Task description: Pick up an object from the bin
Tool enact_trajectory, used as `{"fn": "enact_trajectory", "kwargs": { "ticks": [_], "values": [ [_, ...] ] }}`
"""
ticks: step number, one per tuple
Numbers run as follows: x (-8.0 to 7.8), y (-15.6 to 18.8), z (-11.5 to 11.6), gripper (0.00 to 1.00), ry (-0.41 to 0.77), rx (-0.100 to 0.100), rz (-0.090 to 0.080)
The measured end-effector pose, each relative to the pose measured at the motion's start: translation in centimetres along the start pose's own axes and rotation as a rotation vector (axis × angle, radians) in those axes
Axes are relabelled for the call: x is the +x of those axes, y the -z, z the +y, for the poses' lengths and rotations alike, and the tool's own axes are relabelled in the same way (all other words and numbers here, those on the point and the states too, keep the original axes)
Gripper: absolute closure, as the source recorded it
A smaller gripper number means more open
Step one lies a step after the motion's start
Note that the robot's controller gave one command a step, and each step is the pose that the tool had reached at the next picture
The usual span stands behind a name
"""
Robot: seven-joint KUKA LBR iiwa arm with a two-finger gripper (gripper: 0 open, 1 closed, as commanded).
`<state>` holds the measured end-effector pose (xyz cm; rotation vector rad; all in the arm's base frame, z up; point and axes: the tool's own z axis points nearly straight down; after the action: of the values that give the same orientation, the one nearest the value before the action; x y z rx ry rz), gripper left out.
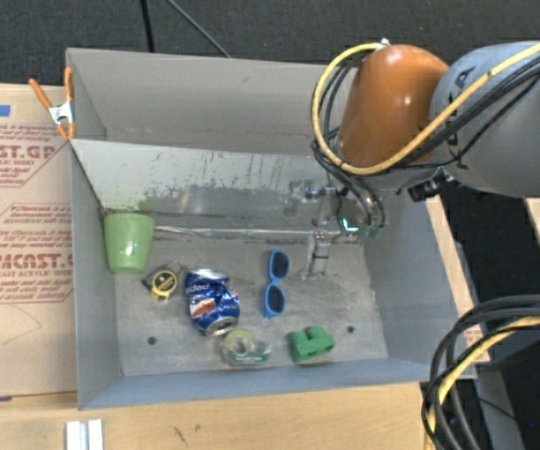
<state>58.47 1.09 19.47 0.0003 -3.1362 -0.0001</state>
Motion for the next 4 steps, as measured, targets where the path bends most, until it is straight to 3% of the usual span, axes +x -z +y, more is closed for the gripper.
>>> {"fn": "enact_trajectory", "kwargs": {
  "ticks": [1,2,3,4],
  "values": [
    [2.96,-12.7,1.19,0.0,0.443,0.0,-0.004],
    [2.86,-12.5,1.18,1.0,0.442,0.0,-0.006],
    [2.87,-12.53,1.17,0.0,0.442,0.0,-0.006],
    [2.81,-12.49,1.18,1.0,0.442,0.0,-0.008]
  ]
}}
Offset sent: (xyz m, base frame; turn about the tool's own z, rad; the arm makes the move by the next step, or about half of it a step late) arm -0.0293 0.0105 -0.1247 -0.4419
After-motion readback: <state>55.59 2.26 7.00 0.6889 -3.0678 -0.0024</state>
